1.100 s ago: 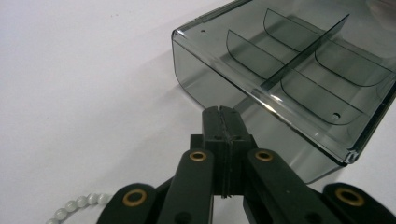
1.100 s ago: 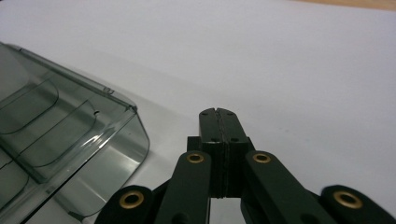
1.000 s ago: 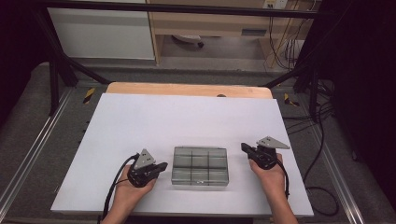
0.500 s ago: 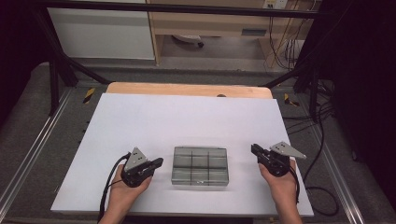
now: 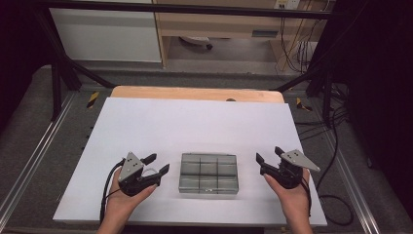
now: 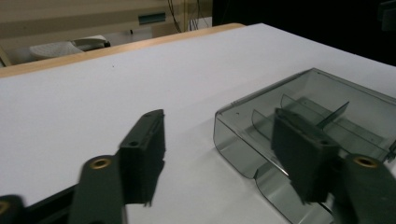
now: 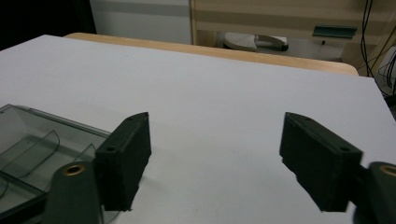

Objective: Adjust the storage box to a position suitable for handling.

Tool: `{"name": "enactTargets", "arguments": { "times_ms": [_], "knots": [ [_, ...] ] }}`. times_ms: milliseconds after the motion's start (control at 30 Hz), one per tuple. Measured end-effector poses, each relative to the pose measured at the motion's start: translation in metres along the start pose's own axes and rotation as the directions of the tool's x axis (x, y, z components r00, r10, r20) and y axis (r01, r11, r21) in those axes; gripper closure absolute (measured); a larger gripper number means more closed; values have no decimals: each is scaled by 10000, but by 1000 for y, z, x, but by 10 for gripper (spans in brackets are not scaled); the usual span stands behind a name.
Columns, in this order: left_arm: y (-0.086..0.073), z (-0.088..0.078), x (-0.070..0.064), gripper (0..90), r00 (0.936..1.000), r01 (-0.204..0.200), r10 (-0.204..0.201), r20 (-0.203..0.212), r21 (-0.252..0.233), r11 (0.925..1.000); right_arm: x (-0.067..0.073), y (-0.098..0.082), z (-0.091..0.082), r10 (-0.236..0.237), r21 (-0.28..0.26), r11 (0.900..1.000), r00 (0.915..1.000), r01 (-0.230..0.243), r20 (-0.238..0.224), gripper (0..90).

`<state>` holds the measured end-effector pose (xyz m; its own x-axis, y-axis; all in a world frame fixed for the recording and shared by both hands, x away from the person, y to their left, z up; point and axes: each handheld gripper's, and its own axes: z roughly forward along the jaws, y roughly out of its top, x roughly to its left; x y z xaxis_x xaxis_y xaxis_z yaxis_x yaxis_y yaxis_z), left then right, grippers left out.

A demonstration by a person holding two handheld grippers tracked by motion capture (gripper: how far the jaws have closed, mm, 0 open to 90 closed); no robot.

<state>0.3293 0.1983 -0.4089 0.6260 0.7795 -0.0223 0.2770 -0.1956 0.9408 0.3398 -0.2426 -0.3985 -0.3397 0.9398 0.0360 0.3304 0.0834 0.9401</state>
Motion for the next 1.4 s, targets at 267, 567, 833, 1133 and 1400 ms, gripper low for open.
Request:
{"name": "enactTargets", "arguments": {
  "times_ms": [267,567,833,1133,1400],
  "knots": [
    [4,-7,-2,145,9987,503,-501,42,-429,9978,18,7,-8,-109,-557,9984,9999,102,-115,83],
    [6,-13,-10,98,9983,579,-574,137,-351,9977,39,13,-13,-607,-937,9940,9968,556,-523,45],
    [7,-18,-18,92,9975,605,-595,375,-265,9978,59,11,-17,-1129,-549,9928,9849,1065,-1315,38],
    [2,-26,-23,80,9965,514,-519,659,98,9986,79,8,-21,-1477,-59,9887,9646,1501,-2185,36],
    [-3,-23,-22,83,9957,503,-545,745,576,9971,99,-4,-25,-1609,350,9833,9424,1788,-2931,36]
  ]
}}
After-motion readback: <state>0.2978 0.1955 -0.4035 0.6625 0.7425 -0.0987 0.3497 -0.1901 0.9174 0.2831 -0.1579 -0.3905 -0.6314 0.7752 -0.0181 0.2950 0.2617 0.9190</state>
